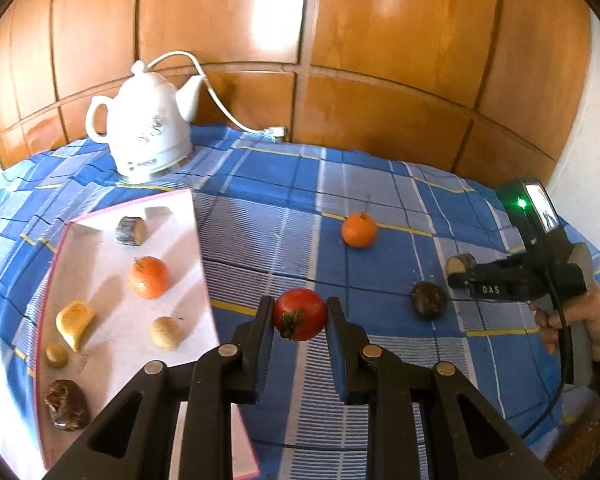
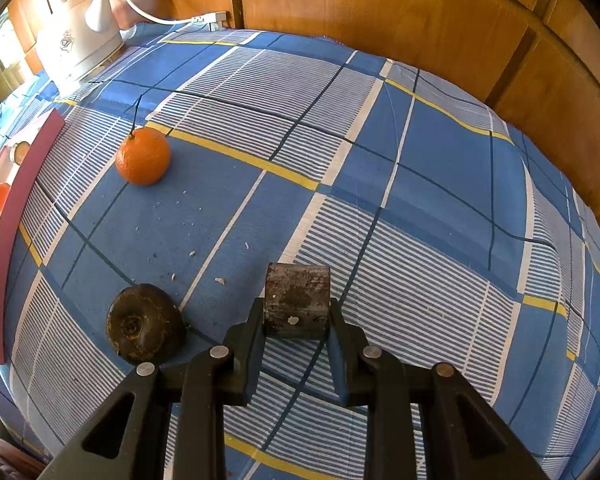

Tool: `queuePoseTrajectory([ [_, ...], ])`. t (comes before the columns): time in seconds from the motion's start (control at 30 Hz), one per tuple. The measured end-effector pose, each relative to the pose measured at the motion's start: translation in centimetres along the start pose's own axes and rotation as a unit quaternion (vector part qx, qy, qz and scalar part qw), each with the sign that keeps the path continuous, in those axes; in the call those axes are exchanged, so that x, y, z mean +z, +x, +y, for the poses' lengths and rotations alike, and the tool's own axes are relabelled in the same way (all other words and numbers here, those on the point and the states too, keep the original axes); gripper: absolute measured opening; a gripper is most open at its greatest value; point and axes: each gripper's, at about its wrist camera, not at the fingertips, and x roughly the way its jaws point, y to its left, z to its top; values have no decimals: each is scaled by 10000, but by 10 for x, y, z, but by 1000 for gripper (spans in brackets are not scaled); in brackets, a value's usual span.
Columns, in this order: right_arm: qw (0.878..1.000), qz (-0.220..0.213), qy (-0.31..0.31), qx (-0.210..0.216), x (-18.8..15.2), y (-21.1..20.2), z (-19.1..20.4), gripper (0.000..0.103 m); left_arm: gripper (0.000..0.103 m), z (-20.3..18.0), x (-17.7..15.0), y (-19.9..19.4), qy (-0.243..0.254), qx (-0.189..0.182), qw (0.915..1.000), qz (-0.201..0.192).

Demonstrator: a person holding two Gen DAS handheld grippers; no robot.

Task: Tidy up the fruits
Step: 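Carry the tomato with the left tool into the tray and release it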

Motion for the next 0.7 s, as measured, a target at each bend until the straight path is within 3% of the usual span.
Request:
queuePoseTrajectory([
  [0.43,10000,4,-14,-20,0,-1,0,28,25,34,4,-6,-311,328,9989,-143],
  [0.7,10000,3,-42,-33,0,-1,0,28,26,104,24,19,-946,611,9935,167],
])
